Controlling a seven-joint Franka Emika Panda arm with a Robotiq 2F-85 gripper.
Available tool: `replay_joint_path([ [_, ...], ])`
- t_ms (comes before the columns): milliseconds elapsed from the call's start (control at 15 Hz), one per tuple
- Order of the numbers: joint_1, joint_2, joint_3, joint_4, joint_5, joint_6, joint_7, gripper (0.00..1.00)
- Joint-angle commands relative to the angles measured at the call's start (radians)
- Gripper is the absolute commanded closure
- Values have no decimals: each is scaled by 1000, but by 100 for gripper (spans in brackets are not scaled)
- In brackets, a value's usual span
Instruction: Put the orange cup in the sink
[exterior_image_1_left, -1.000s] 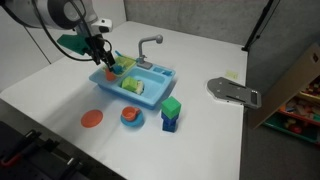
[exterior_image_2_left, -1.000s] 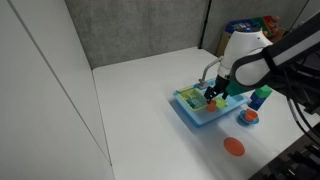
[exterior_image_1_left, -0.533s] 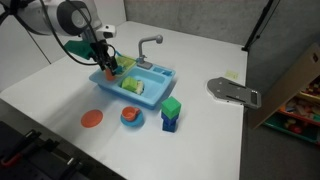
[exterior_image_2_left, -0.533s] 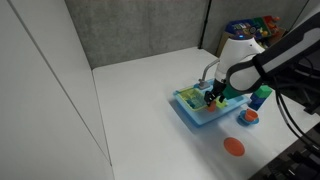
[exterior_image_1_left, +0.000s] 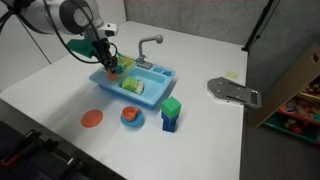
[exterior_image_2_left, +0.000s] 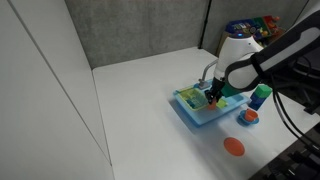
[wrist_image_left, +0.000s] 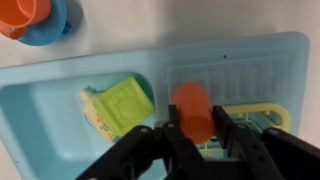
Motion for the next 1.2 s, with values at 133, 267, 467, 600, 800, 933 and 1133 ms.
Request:
replay_joint_path([
  [133, 5, -36, -50, 66, -22, -60, 57, 87],
  [267, -3, -32, -68, 93, -24, -77, 69, 87],
  [467, -20, -12, -96, 134, -24, -103, 87, 87],
  [600, -37, 2, -109, 157, -21, -121, 96, 87],
  [800, -71, 32, -126, 188, -15, -137, 103, 87],
  [933, -96, 57, -130, 210, -5, -145, 102, 87],
  [1133, -131, 106, -131, 248, 8, -148, 98, 87],
])
